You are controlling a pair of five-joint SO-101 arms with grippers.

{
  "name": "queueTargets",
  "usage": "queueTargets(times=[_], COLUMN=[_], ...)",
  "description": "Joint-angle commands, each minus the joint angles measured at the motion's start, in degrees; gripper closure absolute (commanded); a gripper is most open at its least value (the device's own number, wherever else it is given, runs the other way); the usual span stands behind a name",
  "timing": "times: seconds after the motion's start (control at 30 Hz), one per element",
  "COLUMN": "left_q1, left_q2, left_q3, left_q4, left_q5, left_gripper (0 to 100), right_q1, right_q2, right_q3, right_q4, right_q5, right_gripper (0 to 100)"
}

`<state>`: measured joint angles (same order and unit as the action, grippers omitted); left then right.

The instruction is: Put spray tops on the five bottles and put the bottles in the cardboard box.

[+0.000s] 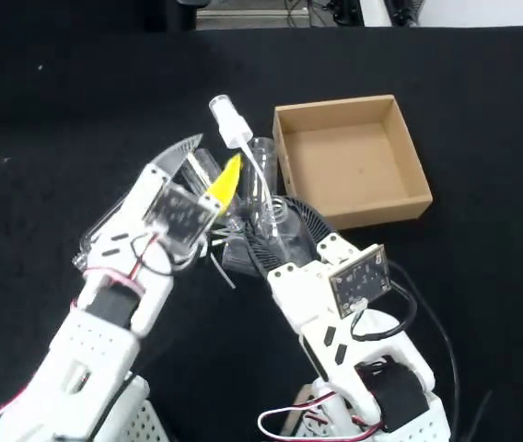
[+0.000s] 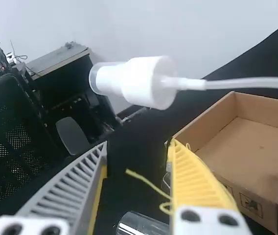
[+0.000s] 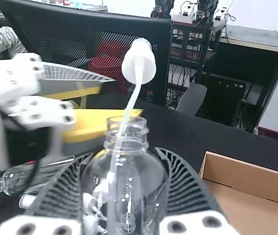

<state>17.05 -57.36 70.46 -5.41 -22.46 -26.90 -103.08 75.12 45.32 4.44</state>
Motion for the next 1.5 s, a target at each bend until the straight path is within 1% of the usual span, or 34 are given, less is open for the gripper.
queueTargets(times=[0.0,0.1,0.27,0.43,0.53,0.67,0.83,1.03,1.13,1.37,1.43,1.47], left_q1=[-0.7,-0.2,-0.7,0.0,1.6,4.4,8.0,8.5,7.7,0.9,-0.3,-0.8], left_q2=[8.6,12.5,13.3,13.3,12.8,7.6,-2.4,-11.2,-14.3,-23.2,-26.1,-27.3], left_q3=[-7.2,-10.3,-14.7,-17.0,-17.1,-14.5,-9.2,-1.5,0.3,0.3,-0.2,-0.9], left_q4=[-6.0,-8.3,-8.4,-8.4,-8.4,-8.3,-8.3,-8.3,-8.3,-7.6,-3.3,0.3], left_q5=[0.0,0.1,3.7,3.7,3.5,3.5,3.5,3.5,3.4,3.5,3.5,3.5], left_gripper=[81,81,81,81,81,81,81,81,81,81,81,81], right_q1=[-0.5,-0.5,-0.5,-0.5,-0.5,-0.5,-0.5,-0.5,-0.5,-0.5,-0.5,-0.5], right_q2=[-6.0,-6.0,-6.0,-6.0,-6.0,-6.0,-6.0,-6.0,-6.0,-6.0,-6.0,-6.0], right_q3=[-3.6,-3.6,-3.4,-3.2,-3.2,-3.1,-3.1,-3.1,-3.1,-3.1,-3.1,-3.1], right_q4=[0.5,0.5,0.6,0.6,0.6,0.6,0.6,0.6,0.6,0.6,0.6,0.6], right_q5=[0.1,0.1,0.1,0.0,0.0,0.2,0.3,0.3,0.3,0.3,0.3,0.3], right_gripper=[98.7,98.7,98.7,98.7,98.7,98.7,98.7,98.7,98.7,98.7,98.7,98.7])
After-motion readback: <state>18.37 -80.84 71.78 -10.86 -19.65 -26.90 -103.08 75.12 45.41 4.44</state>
